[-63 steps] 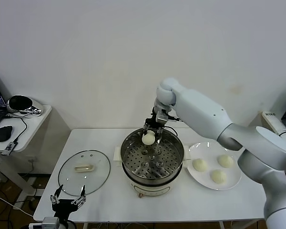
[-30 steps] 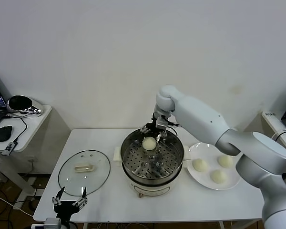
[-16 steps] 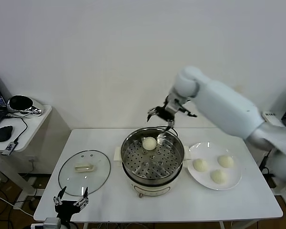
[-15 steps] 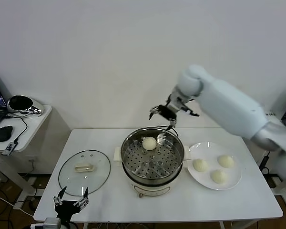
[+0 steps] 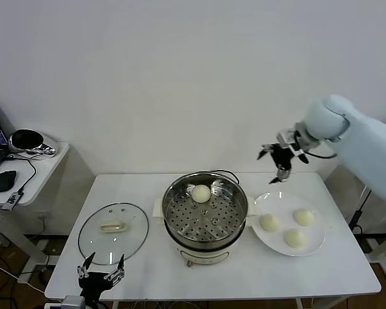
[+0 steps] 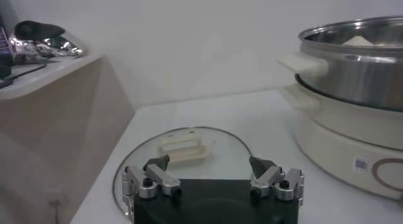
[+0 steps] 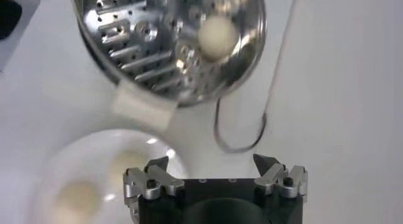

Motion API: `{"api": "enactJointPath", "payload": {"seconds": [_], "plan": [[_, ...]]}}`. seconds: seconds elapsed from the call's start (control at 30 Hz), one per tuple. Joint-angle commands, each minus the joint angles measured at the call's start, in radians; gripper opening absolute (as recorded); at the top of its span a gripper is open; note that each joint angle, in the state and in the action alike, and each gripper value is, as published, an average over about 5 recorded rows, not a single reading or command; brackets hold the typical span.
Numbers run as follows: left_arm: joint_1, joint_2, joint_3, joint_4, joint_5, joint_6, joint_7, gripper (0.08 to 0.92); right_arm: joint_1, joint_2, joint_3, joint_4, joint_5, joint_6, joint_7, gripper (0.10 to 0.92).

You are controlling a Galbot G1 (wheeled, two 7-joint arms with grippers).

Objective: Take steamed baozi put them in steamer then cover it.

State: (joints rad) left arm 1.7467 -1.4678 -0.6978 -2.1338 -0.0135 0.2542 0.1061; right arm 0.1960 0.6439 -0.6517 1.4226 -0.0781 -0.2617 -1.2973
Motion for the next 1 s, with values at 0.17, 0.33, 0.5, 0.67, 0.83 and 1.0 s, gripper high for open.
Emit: {"api": "enactJointPath", "payload": {"seconds": [0.17,0.33,0.5,0.67,0.83,1.0], "plan": [[0.012,-0.004,-0.001,-0.015,0.001,0.000,-0.001,0.823,-0.214,-0.021,0.095,0.010,-0.045,-0.130,0.032,0.823],[0.030,-0.008,0.010,-0.024,0.021,-0.001,0.004,0.823,-0.271,0.042,0.110,-0.053,-0.113,-0.067,0.030,0.823],[0.028,-0.010,0.007,-0.010,0.023,-0.002,0.004,0.823,-0.301,0.096,0.119,-0.112,-0.171,-0.033,0.032,0.823],[0.020,-0.008,0.003,0.007,0.022,-0.002,0.005,0.823,-0.329,0.136,0.129,-0.172,-0.205,-0.016,0.046,0.823],[0.011,-0.008,-0.001,0.021,0.022,-0.001,0.006,0.823,-0.347,0.168,0.135,-0.221,-0.226,0.013,0.078,0.823],[0.004,-0.007,-0.003,0.036,0.022,-0.001,0.007,0.823,-0.359,0.196,0.140,-0.260,-0.247,0.033,0.093,0.823]]}}
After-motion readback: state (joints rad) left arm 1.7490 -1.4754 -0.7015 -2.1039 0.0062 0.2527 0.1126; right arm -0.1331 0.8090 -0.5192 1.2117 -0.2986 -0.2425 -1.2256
